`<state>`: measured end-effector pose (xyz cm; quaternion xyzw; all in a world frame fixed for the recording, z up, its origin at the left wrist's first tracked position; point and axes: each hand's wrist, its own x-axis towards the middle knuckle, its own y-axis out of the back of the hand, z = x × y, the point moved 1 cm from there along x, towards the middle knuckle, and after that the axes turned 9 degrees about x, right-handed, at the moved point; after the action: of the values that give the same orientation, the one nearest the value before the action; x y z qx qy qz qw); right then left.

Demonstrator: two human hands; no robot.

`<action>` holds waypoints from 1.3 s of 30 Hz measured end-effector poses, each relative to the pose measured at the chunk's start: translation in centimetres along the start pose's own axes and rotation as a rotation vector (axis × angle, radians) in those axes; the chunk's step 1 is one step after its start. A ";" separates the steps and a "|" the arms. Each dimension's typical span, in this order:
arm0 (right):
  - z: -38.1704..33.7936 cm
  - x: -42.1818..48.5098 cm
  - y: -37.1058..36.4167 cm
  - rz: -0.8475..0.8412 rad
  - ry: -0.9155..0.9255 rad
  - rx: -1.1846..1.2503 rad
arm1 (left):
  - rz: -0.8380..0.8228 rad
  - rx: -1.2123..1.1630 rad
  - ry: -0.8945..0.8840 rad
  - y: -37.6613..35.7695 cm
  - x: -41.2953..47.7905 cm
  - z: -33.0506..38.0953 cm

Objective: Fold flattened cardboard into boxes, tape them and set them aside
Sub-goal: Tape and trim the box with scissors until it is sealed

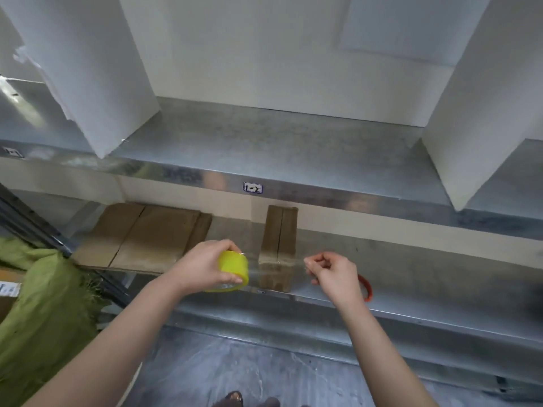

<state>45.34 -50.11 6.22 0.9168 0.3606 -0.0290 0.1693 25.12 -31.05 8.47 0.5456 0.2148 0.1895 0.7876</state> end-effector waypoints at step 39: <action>3.8 0.4 -4.6 0.051 -0.010 -0.005 | -0.169 0.121 -0.249 -4.3 4.4 -0.7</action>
<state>42.83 -47.95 1.26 0.9251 0.3363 -0.0285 0.1742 28.72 -29.61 3.61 0.5912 0.1717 0.0400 0.7870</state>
